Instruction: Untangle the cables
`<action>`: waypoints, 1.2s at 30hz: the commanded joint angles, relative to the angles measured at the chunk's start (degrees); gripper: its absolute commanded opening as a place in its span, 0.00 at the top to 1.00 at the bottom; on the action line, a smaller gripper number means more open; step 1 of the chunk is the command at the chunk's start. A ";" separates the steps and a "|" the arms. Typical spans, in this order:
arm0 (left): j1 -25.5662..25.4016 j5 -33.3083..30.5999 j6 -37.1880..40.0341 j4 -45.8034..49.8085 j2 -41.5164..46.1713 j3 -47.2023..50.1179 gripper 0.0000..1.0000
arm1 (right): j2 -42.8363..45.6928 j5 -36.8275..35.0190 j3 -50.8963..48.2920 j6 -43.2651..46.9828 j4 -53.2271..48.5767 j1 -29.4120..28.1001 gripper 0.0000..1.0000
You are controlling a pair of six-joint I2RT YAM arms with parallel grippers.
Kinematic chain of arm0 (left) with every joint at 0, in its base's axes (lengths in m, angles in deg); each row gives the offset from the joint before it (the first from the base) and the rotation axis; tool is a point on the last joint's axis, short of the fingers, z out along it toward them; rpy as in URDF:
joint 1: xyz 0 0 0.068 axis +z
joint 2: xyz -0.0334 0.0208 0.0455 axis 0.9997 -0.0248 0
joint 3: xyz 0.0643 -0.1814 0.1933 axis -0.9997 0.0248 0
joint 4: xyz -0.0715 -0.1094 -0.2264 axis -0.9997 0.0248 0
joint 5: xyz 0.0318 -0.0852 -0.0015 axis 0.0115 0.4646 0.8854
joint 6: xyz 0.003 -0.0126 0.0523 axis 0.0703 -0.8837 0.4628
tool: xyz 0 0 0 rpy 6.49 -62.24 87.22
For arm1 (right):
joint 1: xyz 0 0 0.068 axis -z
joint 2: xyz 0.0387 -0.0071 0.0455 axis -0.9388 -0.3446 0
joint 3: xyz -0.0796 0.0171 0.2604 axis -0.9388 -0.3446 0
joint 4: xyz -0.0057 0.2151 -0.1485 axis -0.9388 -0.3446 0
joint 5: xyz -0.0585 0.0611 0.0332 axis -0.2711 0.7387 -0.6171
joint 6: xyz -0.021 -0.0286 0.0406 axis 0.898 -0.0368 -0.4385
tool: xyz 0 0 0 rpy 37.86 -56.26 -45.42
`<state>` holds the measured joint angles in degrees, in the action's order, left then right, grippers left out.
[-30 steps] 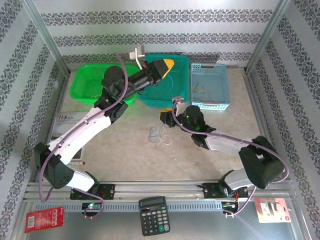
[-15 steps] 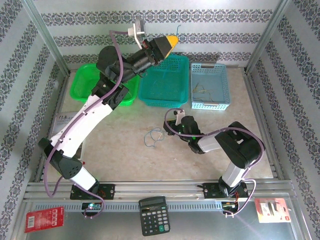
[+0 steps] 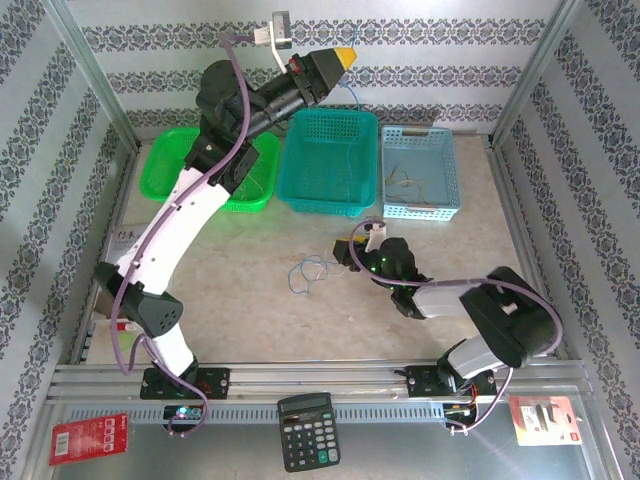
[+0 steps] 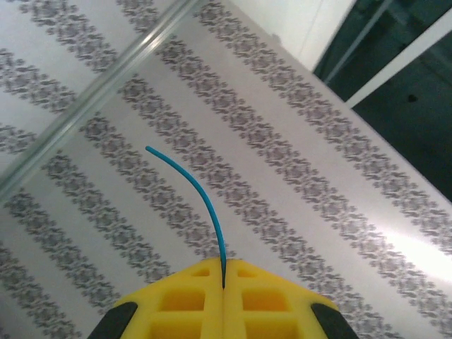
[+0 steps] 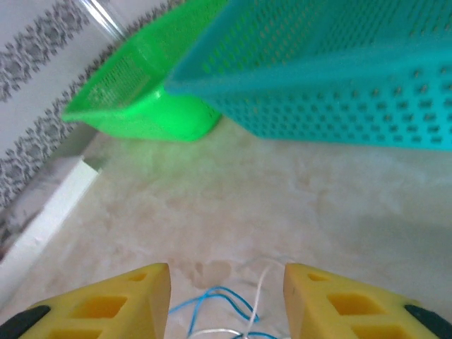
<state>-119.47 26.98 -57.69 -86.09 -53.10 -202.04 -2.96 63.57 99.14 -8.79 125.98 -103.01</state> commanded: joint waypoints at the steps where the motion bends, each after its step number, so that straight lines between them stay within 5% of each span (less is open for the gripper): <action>1: 2.42 1.74 3.42 1.73 -3.10 -1.43 1.00 | 6.42 0.29 -0.91 -0.33 -7.81 1.70 0.52; 13: 8.20 4.69 8.66 4.48 -18.75 -9.34 1.00 | 26.62 -1.03 -4.66 0.26 -30.47 6.44 0.50; 23: 8.43 -4.47 25.83 17.01 -26.93 -9.96 0.99 | 39.53 3.90 -2.67 -0.95 -44.14 13.52 0.48; 26: 8.37 -4.89 27.78 19.30 -29.59 -10.27 0.87 | 40.50 5.97 -2.62 -1.07 -46.16 14.85 0.48; 32: 8.32 -4.43 30.05 24.21 -31.85 -13.44 0.22 | 38.60 9.05 1.19 -0.68 -47.47 15.24 0.48; 36: 8.27 -3.62 31.18 27.65 -30.08 -15.89 0.04 | 36.70 9.63 2.23 -0.47 -47.20 15.23 0.48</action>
<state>-111.38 22.76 -29.17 -61.09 -86.32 -213.64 34.59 71.26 99.44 -8.96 79.52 -88.04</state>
